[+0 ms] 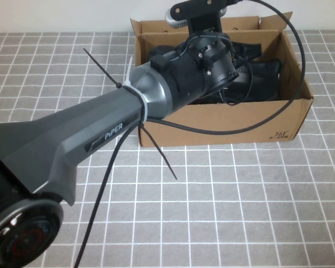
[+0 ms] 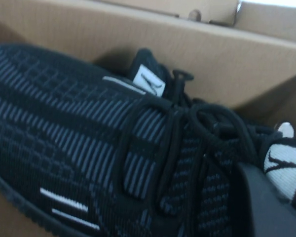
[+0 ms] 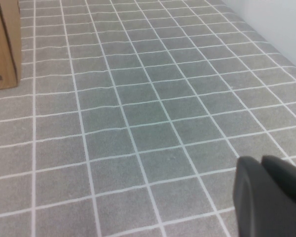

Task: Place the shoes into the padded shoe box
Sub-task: Place the shoe in the shoe box

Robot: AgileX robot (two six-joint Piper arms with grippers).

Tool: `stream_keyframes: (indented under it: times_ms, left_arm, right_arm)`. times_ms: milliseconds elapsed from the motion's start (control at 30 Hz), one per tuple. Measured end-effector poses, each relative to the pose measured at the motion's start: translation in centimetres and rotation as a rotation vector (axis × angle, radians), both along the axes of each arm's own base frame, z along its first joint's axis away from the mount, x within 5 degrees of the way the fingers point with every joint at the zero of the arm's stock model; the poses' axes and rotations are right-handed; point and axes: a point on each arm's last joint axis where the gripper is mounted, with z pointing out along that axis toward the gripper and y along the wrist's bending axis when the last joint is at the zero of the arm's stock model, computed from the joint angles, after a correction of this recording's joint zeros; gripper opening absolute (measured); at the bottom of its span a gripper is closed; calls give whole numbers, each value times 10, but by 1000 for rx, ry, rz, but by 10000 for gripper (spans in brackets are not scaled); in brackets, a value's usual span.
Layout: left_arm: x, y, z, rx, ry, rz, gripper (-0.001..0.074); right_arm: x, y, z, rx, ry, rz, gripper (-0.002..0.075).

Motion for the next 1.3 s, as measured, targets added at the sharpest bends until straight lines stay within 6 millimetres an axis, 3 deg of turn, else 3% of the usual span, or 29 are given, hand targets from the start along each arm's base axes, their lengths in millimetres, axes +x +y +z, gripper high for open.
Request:
stream_keyframes:
  times_ms: [500,733,1000,1300]
  left_arm:
    - [-25,-23,7,15,0,-46,16]
    - [-25,-21,16,17,4,-8,16]
    - [-25,-17,11,59,33,28,15]
    - [-20,-23,-11,117,54,12,15]
  right_arm:
    - [0,0,0,0,0,0,-8]
    - [0,0,0,0,0,0,-8]
    - [0,0,0,0,0,0,-8]
    - [0,0,0,0,0,0,-8]
